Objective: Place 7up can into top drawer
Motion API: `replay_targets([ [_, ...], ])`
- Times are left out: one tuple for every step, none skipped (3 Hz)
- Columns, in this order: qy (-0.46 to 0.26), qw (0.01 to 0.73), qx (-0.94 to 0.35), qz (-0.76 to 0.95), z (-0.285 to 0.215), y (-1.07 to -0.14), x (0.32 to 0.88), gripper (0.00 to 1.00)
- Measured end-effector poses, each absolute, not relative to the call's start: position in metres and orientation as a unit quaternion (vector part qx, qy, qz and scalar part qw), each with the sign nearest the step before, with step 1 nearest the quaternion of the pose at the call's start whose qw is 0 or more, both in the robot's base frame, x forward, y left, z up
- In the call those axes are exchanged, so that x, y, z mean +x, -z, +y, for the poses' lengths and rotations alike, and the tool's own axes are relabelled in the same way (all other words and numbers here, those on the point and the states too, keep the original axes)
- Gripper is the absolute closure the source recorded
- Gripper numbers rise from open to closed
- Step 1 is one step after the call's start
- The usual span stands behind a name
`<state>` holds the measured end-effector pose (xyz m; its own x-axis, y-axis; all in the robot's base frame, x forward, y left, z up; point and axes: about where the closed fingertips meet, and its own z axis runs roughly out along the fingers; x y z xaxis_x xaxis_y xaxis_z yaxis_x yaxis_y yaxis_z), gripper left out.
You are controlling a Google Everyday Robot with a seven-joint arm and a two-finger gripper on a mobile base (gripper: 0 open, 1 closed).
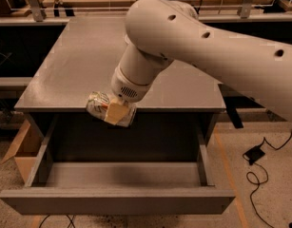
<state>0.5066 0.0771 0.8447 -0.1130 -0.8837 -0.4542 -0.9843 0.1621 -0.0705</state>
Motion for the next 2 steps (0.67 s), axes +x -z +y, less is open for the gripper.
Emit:
replay_targets([
  [-0.102, 0.173, -0.672, 0.713, 0.077, -0.819, 0.501, 1.00],
  [-0.089, 0.150, -0.700, 0.693, 0.081, -0.800, 0.492, 1.00],
])
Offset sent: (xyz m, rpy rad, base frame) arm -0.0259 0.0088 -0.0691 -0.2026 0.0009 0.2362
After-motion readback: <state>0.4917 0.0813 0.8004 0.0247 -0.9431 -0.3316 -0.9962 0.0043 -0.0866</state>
